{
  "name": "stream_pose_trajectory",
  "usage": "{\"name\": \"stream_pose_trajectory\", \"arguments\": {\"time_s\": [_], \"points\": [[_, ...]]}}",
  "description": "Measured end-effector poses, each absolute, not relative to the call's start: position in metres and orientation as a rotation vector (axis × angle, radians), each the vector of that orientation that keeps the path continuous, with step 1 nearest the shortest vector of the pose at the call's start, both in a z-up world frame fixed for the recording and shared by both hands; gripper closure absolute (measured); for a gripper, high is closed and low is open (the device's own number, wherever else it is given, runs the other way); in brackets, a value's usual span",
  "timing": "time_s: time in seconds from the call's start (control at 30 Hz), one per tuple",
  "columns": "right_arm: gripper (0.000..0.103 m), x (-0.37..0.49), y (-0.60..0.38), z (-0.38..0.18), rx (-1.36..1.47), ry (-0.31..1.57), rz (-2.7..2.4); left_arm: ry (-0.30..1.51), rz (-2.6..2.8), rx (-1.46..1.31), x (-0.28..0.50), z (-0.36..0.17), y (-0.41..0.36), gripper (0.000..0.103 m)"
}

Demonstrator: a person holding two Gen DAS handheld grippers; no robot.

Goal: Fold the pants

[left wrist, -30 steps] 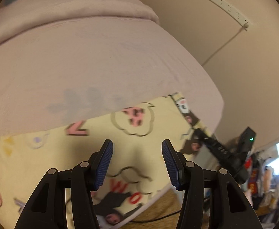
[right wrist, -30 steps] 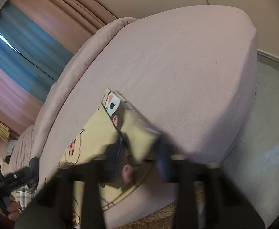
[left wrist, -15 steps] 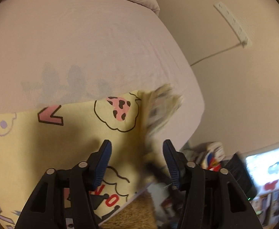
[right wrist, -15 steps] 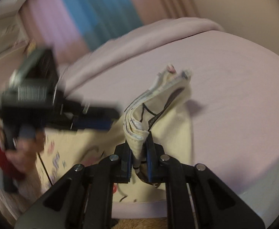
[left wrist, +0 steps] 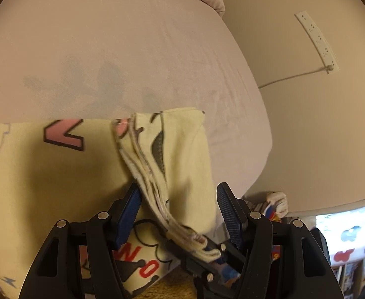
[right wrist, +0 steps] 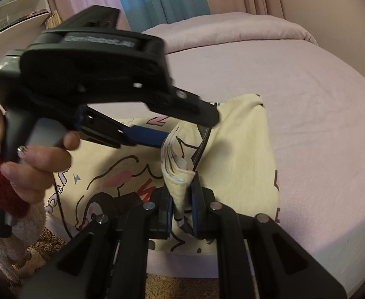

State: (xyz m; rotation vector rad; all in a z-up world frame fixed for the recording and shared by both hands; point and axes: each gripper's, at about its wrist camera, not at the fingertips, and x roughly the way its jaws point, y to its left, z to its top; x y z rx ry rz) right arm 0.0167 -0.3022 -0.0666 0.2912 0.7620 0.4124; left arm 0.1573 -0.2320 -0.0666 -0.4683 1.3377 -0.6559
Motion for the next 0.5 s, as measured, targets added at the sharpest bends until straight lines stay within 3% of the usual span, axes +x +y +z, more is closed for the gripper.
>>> {"name": "stream_pose_trajectory", "arguments": {"time_s": [0.07,0.13,0.5], "points": [[0.091,0.017,-0.302,-0.063,0.286,0.75,0.418,1.327,-0.644,-0.492,0.159,-0.066,-0.231,0.062],[0.091,0.015,-0.3,-0.061,0.279,0.743,0.421,1.311,-0.62,-0.49,0.162,-0.062,-0.23,0.099],[0.09,0.013,-0.266,-0.007,0.263,0.627,0.512,1.104,-0.563,-0.377,0.135,0.003,-0.161,0.099]]}}
